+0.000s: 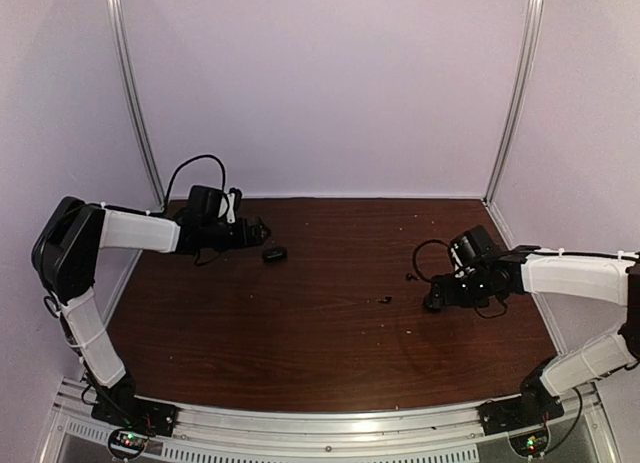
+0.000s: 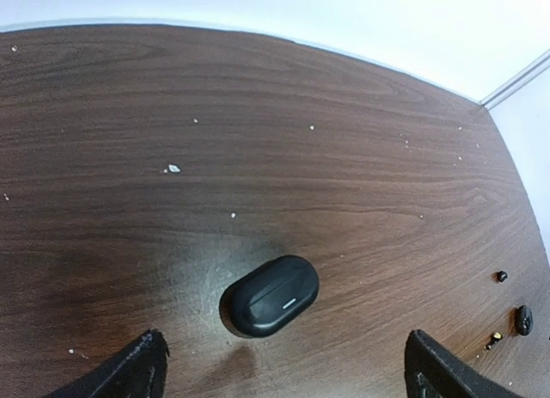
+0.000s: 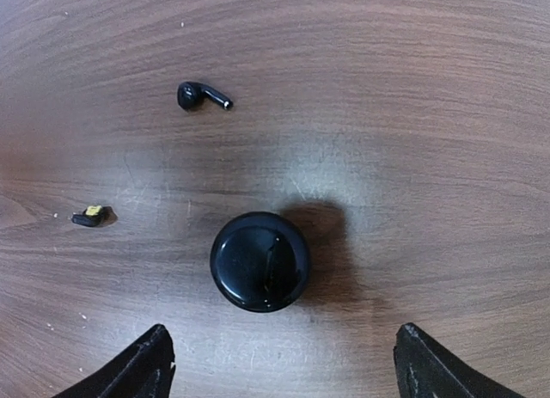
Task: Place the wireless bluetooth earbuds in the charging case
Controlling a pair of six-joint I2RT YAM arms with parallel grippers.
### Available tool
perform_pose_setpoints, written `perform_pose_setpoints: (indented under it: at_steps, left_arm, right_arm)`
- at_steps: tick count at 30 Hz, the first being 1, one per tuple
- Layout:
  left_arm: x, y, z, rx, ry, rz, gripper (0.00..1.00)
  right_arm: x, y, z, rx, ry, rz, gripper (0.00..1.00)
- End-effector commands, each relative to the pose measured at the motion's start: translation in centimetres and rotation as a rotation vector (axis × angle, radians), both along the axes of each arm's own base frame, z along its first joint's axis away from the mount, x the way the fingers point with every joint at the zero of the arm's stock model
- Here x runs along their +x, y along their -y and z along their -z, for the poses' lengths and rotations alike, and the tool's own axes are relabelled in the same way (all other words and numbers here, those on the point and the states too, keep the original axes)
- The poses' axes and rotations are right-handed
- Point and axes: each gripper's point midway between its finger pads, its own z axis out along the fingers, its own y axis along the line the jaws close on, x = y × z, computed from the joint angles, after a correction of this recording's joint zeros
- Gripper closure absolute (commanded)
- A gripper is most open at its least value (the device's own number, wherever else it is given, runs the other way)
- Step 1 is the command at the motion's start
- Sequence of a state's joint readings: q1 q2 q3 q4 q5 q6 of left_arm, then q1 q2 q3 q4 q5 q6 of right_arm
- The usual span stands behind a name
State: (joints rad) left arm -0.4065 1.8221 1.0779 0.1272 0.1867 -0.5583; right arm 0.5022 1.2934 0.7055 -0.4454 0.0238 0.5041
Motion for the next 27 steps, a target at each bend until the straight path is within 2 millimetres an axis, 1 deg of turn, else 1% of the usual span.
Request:
perform_pose_setpoints:
  at_steps: [1, 5, 9, 14, 17, 20, 22, 23, 27]
  left_arm:
    - [0.5, -0.5, -2.7, 0.014, 0.111, 0.001, 0.02]
    - [0.1, -1.0, -4.1, 0.021, 0.172, -0.012, 0.02]
    - [-0.7, -1.4, -6.0, -0.020, 0.249, -0.026, 0.02]
    - [-1.7, -1.9, -8.4, -0.022, 0.341, -0.060, 0.02]
    - [-2.3, -1.9, -9.8, -0.022, 0.389, -0.048, 0.02]
    - [-3.5, -1.2, -10.9, -0.017, 0.438, 0.028, 0.02]
    - [-4.0, -1.4, -11.7, -0.022, 0.469, 0.030, 0.02]
    - [-4.0, -1.7, -11.9, -0.018, 0.475, 0.018, 0.02]
    - [-3.7, -2.4, -11.7, 0.017, 0.452, -0.016, 0.02]
  right_arm:
    - [0.6, 0.1, 1.2, -0.018, -0.005, 0.002, 0.12]
    - [0.9, -0.3, 2.4, -0.029, -0.025, -0.015, 0.18]
    - [1.1, -0.6, 3.3, -0.034, -0.044, -0.025, 0.22]
    - [1.5, -0.9, 4.3, -0.049, -0.063, -0.039, 0.26]
    - [1.7, -0.8, 4.7, -0.067, -0.060, -0.040, 0.27]
    - [2.0, -1.2, 5.0, -0.062, -0.065, -0.046, 0.31]
    - [2.2, -1.4, 5.2, -0.059, -0.066, -0.050, 0.32]
    - [2.2, -1.5, 5.2, -0.059, -0.068, -0.052, 0.33]
    - [2.4, -1.5, 5.5, -0.068, -0.070, -0.057, 0.35]
